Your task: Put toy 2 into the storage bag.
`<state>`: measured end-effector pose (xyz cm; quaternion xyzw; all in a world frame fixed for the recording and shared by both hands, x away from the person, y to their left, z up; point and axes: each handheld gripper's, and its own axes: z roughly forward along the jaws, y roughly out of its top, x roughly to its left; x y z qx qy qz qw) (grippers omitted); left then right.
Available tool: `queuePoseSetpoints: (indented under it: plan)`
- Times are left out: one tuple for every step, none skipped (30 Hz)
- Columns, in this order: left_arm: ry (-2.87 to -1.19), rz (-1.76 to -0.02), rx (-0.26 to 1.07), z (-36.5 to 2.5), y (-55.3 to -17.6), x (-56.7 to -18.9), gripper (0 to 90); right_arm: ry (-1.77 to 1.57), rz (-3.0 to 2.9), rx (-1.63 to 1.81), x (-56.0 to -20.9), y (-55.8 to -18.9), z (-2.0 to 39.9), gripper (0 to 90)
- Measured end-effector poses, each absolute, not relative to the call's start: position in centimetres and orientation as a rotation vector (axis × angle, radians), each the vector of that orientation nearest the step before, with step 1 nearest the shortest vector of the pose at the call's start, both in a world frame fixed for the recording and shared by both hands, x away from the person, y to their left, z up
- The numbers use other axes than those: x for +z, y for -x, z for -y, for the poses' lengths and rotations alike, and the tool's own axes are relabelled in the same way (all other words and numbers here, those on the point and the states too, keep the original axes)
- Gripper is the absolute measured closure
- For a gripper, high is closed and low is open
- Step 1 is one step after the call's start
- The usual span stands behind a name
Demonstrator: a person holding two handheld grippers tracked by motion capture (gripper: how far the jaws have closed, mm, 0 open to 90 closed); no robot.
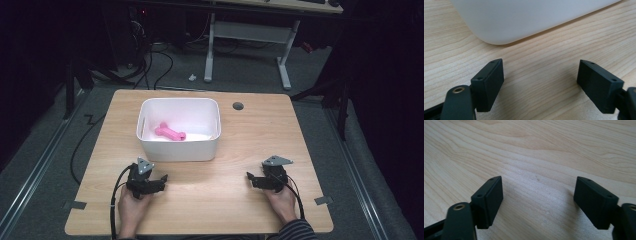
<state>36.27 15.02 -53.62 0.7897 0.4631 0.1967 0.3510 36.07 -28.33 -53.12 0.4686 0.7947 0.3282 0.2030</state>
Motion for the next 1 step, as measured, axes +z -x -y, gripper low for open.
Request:
queuePoseSetpoints:
  plan:
    - [-2.043, -1.201, 0.509, -15.01, -36.28, -53.62, 21.9, -1.312, -2.215, 0.913, -53.12, -36.03, 28.28, 22.2]
